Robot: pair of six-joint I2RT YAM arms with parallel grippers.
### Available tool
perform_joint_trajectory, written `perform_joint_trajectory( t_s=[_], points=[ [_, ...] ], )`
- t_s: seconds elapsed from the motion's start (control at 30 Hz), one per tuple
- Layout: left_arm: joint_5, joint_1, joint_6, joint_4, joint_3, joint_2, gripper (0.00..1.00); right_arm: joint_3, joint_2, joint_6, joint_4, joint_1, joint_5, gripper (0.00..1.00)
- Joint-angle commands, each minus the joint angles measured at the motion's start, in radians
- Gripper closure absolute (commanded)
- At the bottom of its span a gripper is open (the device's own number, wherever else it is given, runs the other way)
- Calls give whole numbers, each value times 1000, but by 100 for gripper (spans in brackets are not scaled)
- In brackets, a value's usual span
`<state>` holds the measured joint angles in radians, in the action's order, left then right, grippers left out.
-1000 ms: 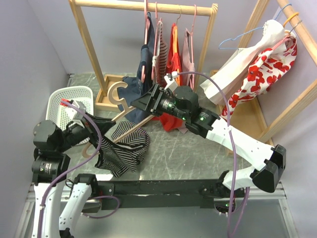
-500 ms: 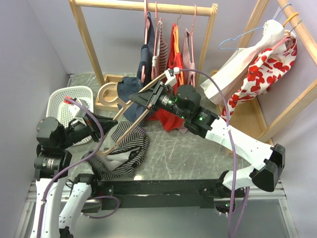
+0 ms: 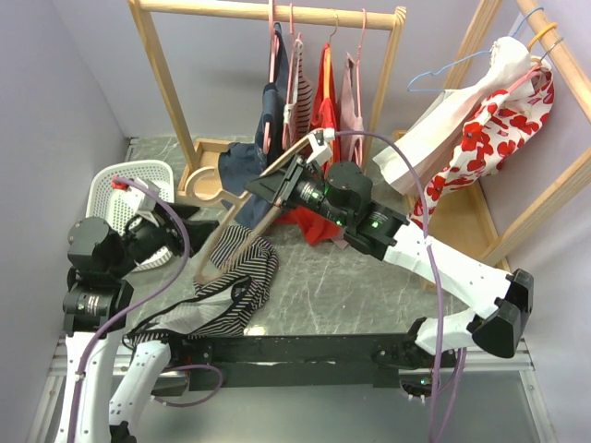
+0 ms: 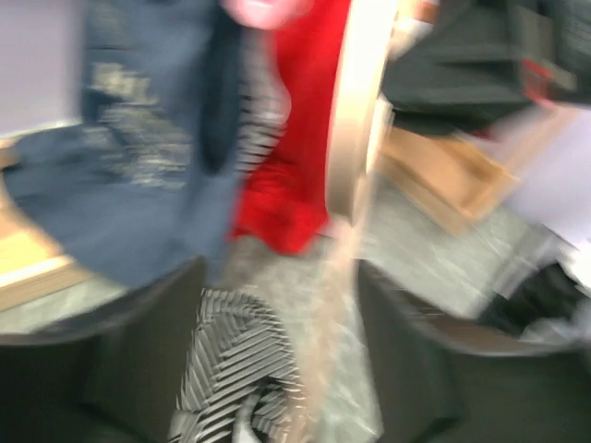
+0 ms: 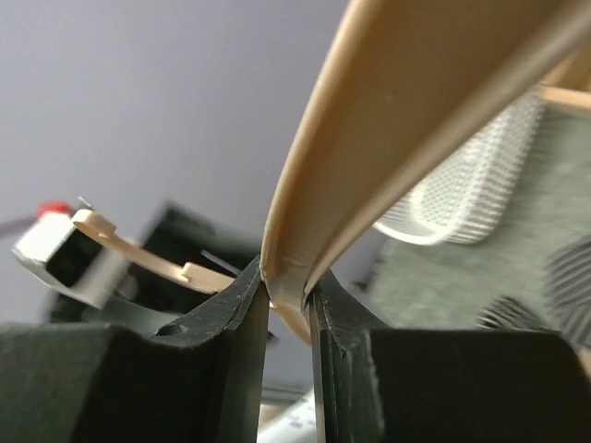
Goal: Remove the tank top from the hanger
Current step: Remove the tank top from the hanger, then pick up the tank top from the corner of the board.
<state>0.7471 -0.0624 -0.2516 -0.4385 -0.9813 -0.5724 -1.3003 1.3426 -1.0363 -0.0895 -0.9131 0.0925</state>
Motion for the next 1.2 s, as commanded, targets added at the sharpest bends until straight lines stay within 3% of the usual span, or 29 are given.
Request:
perform_joint_trajectory(
  t_s=[0.0, 0.03, 0.07, 0.13, 0.2, 0.37, 0.47, 0.77, 0.87, 1.0, 1.17],
  points=[
    [-279, 13, 12, -29, -69, -27, 21, 12, -97, 191, 83, -29, -150, 100],
    [-287, 13, 14, -40, -76, -44, 9, 18, -111, 205, 82, -33, -166, 100],
    [-291, 13, 11, -55, -79, -52, 5, 22, -123, 226, 82, -32, -187, 100],
    [-273, 13, 17, -60, -74, -67, 6, 16, -158, 258, 125, -33, -241, 100],
    [-296, 13, 6, -74, -71, -70, 1, 9, -183, 303, 155, -41, -290, 100],
    [-223, 13, 51, -141, -76, -95, 4, 22, -286, 353, 255, -47, -561, 100],
    [-108, 10, 49, -173, -80, -141, 4, 27, -342, 392, 295, -46, -672, 100],
    [-46, -14, 28, -239, -51, -313, 3, 29, -438, 440, 312, -41, -738, 100],
    [-167, -115, 3, -266, -51, -385, 1, 33, -439, 435, 309, -41, -722, 100],
    [-282, -330, -18, -278, -49, -481, 6, 30, -438, 435, 312, -41, -708, 100],
    [-457, -430, -112, -284, -22, -555, 4, 30, -450, 441, 315, -43, -712, 100]
  ],
)
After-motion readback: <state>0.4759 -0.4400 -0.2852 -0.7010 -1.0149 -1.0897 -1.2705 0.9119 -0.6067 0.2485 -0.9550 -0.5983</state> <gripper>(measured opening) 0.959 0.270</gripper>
